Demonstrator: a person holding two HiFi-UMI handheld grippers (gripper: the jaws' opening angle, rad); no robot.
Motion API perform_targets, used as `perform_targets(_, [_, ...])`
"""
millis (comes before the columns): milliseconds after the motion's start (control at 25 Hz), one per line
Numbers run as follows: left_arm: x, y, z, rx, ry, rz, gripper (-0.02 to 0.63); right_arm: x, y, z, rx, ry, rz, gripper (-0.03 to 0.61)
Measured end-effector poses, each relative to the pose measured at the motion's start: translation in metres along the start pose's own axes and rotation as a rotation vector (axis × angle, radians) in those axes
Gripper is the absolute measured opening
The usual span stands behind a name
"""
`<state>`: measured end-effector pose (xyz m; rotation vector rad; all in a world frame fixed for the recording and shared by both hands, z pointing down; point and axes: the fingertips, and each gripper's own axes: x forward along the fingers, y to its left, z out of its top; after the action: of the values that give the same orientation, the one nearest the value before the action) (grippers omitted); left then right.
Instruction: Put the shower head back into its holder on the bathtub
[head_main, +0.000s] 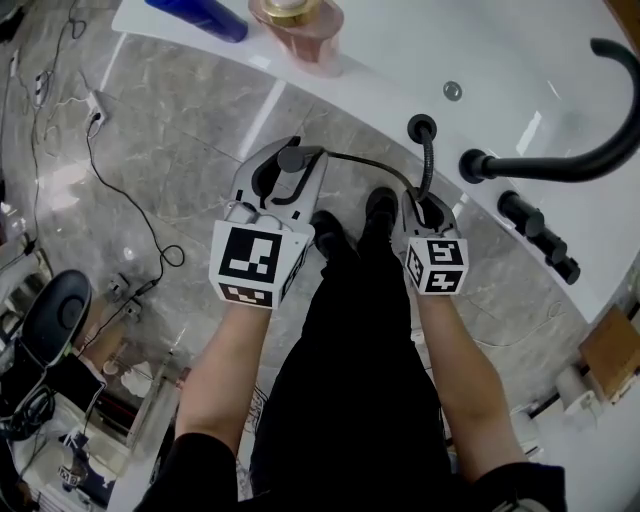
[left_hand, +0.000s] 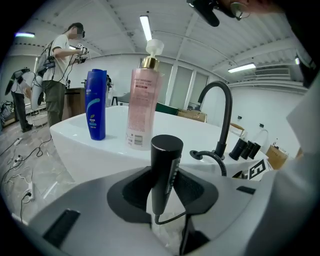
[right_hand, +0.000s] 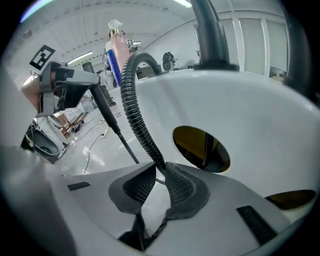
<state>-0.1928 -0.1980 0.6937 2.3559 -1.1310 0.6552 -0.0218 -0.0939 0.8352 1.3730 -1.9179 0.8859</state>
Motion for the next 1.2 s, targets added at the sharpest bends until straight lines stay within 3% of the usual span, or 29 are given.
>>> perform_targets(480, [-0.023, -0.008, 0.043, 0.023, -0.044, 0.008, 0.143, -0.063, 0.007, 0.062, 0.032, -0.043, 0.041, 0.071])
perform_targets(960, [-0.022, -0.013, 0.053, 0.025, -0.057, 0.016, 0.143, -0.052, 0.031, 0.127, 0.038, -0.092, 0.117, 0.069])
perform_targets(1200, [-0.019, -0.015, 0.049, 0.017, -0.049, 0.015, 0.143, -0.046, 0.031, 0.144, 0.06, -0.112, 0.107, 0.075])
